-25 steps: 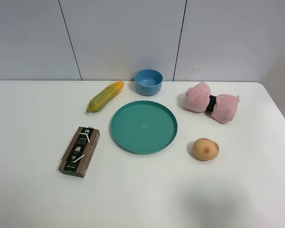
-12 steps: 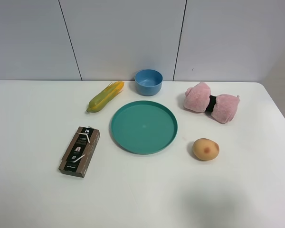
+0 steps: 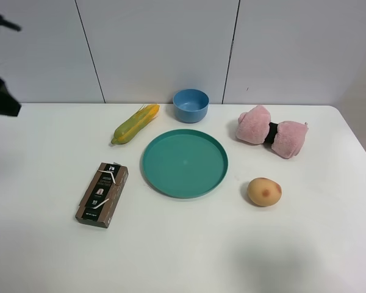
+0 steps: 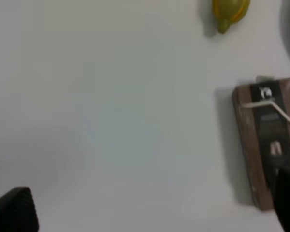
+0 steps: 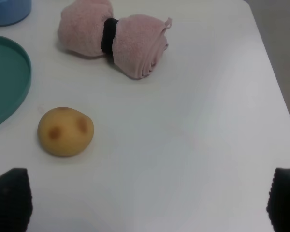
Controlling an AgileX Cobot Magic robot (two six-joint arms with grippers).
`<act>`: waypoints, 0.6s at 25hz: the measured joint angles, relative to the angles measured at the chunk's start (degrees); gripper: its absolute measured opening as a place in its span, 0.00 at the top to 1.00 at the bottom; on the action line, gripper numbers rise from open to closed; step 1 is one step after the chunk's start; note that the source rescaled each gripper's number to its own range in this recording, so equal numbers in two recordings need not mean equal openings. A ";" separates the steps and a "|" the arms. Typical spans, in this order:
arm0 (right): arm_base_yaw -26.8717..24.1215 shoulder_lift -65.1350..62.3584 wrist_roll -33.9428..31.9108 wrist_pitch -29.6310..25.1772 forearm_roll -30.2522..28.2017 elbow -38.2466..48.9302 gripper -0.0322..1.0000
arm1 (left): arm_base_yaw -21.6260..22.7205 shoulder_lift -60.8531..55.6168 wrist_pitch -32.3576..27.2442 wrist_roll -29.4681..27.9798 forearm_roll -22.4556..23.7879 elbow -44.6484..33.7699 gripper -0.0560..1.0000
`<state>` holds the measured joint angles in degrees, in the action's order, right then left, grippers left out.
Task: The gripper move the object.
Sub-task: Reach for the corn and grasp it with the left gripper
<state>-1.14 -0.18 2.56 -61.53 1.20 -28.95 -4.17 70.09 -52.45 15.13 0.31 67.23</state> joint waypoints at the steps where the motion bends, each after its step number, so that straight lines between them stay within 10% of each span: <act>1: 0.00 0.00 0.00 0.00 0.00 0.00 0.00 | -1.19 3.89 0.46 0.62 0.00 3.38 0.00; 15: 0.00 0.00 0.00 0.00 0.00 0.00 0.00 | -8.93 43.49 5.41 8.20 -1.71 32.38 0.00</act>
<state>-1.14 -0.18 2.56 -61.53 1.20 -28.95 -13.10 113.58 -47.04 23.33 -1.40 99.62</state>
